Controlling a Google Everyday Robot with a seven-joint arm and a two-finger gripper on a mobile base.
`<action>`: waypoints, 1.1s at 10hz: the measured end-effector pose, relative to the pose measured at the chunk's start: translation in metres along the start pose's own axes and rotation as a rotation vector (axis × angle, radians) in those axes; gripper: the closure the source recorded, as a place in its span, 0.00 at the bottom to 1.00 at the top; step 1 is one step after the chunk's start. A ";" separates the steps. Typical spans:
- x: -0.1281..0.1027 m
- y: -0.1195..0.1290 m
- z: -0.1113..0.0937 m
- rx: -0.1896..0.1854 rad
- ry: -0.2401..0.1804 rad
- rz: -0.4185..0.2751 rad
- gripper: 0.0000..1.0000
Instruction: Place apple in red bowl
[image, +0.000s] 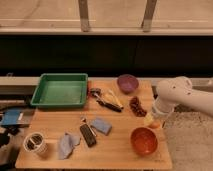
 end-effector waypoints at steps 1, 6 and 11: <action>0.010 0.004 0.000 -0.010 0.007 -0.001 1.00; 0.044 0.042 0.021 -0.101 0.079 -0.055 1.00; 0.045 0.072 0.042 -0.179 0.139 -0.130 0.60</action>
